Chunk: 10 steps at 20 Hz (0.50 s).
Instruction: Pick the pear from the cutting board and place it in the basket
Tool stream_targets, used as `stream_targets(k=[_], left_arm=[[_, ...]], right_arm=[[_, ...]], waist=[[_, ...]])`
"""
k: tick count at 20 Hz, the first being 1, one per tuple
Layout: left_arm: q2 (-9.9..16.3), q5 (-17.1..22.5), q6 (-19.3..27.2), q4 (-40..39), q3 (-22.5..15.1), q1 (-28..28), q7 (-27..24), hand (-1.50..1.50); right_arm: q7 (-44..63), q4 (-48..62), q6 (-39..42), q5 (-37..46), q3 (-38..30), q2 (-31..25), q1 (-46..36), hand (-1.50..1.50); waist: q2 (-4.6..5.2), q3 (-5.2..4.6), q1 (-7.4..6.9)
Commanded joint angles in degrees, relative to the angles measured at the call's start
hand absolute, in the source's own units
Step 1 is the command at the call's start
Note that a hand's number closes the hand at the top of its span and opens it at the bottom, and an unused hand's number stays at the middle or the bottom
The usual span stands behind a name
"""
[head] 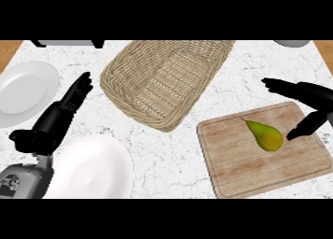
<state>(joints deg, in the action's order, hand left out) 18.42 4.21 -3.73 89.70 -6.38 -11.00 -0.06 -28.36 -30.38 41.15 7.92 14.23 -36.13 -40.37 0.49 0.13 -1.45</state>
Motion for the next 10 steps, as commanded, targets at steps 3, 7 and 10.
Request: stream_targets(k=[3,7,10], left_arm=[[-0.46,0.42,-1.17,-2.61,1.33,-1.53,-1.62,0.00],[-0.33,0.08,-1.13,-0.39,1.44,-0.80,0.90,0.00],[-0.70,-1.21,-1.89,-4.13,1.82,0.34,-4.46,0.00]], right_arm=[[-10.17,2.84,10.05,-0.17,0.11,-2.55,-0.69,-1.50],[-9.59,3.35,6.57,1.46,1.68,-0.06,-1.15,-1.50],[-9.52,2.34,3.89,3.95,4.10,1.22,0.13,-1.50]], waist=[[0.10,-0.03,0.34],[-0.04,-0.02,0.08],[-0.02,-0.07,0.33]])
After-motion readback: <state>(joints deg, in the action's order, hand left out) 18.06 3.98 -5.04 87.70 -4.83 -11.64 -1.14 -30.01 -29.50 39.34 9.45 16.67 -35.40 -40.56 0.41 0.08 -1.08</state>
